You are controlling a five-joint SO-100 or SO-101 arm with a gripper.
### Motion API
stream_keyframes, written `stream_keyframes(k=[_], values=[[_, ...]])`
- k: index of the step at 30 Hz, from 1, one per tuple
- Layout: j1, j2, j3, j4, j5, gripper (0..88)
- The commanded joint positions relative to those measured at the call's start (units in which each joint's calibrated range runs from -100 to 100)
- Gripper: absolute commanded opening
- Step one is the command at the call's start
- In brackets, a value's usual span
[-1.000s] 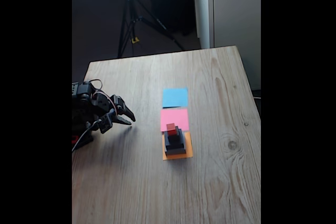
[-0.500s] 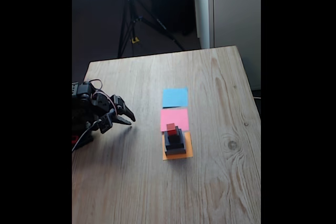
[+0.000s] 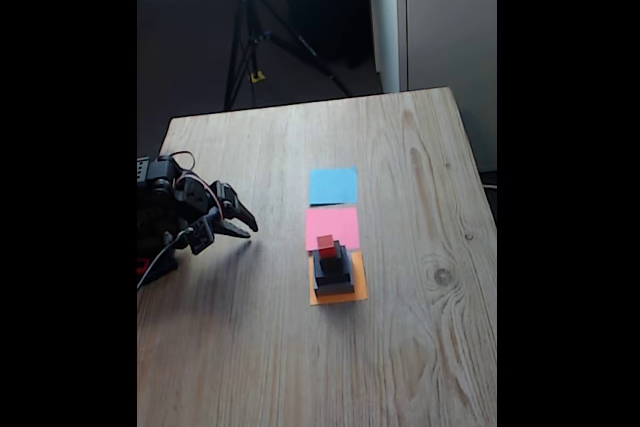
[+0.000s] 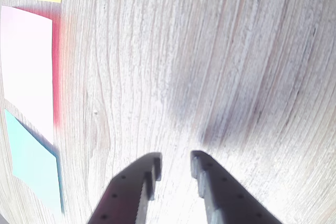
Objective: Tower of hanoi
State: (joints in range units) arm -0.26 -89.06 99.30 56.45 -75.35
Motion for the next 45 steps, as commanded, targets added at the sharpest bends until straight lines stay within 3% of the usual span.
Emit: stream_keyframes(k=[1,8,16,22,23,25,26,28,29,33,39,45], values=[[-0.5,0.3,0.3,-1.0,1.6,3.4],[-1.6,0.3,0.5,-1.3,4.4,3.5],[0.2,0.3,0.6,-1.6,0.4,2.3],[0.6,0.3,0.6,-1.6,-0.6,0.2],[1.1,0.3,0.6,-1.6,1.6,0.7],[1.4,0.3,0.6,-1.4,27.9,0.4],[1.4,0.3,0.6,-1.6,29.0,0.3],[1.4,0.3,0.5,-1.7,47.3,0.3],[1.7,1.2,-0.5,-1.8,48.1,0.9],[3.1,10.0,-12.4,-0.8,64.5,1.3],[6.5,20.6,-32.6,-1.0,92.2,4.3],[11.2,27.3,-48.7,-1.8,123.2,9.2]])
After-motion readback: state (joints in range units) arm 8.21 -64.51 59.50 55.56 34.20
